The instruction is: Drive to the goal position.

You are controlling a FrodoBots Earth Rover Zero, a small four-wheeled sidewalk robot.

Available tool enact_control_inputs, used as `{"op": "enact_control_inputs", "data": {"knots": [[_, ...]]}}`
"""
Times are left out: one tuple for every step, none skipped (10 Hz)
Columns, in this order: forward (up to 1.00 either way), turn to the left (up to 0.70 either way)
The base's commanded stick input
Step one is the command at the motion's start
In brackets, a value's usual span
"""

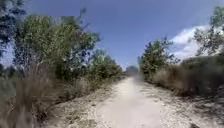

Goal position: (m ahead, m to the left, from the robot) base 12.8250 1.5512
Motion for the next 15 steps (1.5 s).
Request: {"op": "enact_control_inputs", "data": {"knots": [[0.45, 0.02], [0.45, 0.02], [0.45, 0.02], [0.45, 0.02], [0.45, 0.02], [0.45, 0.02], [0.45, 0.02], [0.45, 0.02], [0.45, 0.02], [0.45, 0.02], [0.45, 0.02], [0.45, 0.02], [0.45, 0.02], [0.45, 0.02], [0.45, 0.02]]}}
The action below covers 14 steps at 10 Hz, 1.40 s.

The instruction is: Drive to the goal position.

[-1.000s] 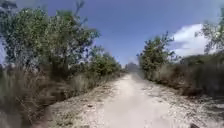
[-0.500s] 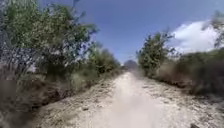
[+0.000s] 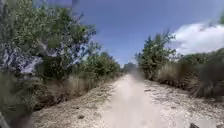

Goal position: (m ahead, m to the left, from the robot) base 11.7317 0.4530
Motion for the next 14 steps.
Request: {"op": "enact_control_inputs", "data": {"knots": [[0.45, 0.02], [0.45, 0.02], [0.45, 0.02], [0.45, 0.02], [0.45, 0.02], [0.45, 0.02], [0.45, 0.02], [0.45, 0.02], [0.45, 0.02], [0.45, 0.02], [0.45, 0.02], [0.45, 0.02], [0.45, 0.02], [0.45, 0.02]]}}
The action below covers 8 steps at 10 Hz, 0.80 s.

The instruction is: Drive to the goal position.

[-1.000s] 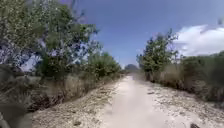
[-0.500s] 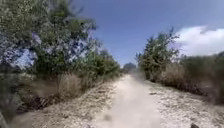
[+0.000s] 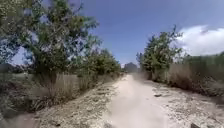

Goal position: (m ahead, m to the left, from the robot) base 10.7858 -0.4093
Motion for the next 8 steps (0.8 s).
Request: {"op": "enact_control_inputs", "data": {"knots": [[0.45, 0.02], [0.45, 0.02], [0.45, 0.02], [0.45, 0.02], [0.45, 0.02], [0.45, 0.02], [0.45, 0.02], [0.45, 0.02]]}}
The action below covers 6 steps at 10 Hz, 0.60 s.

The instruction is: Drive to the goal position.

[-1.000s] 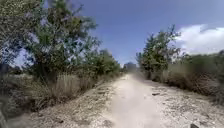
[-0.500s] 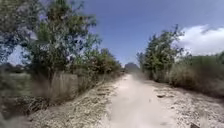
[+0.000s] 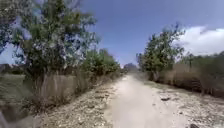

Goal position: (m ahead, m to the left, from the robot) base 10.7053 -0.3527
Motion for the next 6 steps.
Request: {"op": "enact_control_inputs", "data": {"knots": [[0.45, 0.02], [0.45, 0.02], [0.45, 0.02], [0.45, 0.02], [0.45, 0.02], [0.45, 0.02]]}}
